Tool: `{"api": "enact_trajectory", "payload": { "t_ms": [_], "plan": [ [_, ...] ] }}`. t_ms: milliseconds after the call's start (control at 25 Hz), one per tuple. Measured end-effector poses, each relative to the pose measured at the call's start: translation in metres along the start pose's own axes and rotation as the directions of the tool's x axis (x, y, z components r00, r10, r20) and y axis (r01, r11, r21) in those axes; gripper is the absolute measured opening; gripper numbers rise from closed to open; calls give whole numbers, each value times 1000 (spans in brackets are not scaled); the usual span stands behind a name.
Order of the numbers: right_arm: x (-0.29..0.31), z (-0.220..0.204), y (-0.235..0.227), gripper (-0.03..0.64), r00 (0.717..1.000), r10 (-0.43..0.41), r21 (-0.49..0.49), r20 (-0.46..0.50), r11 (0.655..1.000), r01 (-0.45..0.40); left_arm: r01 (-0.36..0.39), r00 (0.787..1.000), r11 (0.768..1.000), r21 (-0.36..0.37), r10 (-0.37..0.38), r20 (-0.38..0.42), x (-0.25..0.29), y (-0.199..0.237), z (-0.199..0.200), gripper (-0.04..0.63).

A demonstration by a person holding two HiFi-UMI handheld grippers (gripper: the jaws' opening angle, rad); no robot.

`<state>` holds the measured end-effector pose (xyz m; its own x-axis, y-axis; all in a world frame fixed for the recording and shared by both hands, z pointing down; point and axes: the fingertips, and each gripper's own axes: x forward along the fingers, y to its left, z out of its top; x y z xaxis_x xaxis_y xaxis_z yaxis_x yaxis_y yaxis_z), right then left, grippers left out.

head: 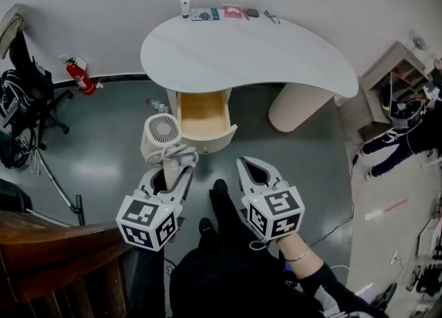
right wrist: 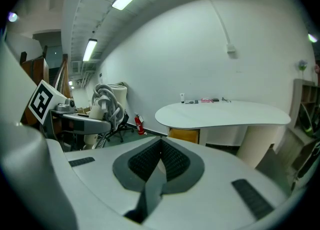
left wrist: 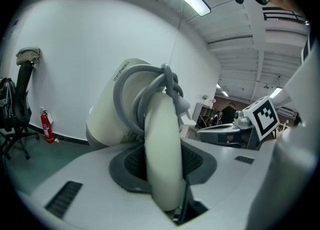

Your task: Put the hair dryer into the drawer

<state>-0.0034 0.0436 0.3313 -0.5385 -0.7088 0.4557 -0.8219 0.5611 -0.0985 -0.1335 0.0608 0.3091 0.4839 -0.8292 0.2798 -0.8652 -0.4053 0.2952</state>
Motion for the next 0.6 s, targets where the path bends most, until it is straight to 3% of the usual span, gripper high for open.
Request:
{"api": "enact_trajectory", "payload": {
  "t_ms": [360, 600],
  "plan": [
    [27, 9, -18, 2, 1000, 2, 8, -9, 1000, -2, 19, 998, 1000, 24, -17, -59, 35, 16, 2, 130],
    [53, 12, -42, 2, 999, -4, 25, -32, 1000, 5, 42, 988, 999, 19, -39, -151, 73, 30, -7, 130]
  ]
}}
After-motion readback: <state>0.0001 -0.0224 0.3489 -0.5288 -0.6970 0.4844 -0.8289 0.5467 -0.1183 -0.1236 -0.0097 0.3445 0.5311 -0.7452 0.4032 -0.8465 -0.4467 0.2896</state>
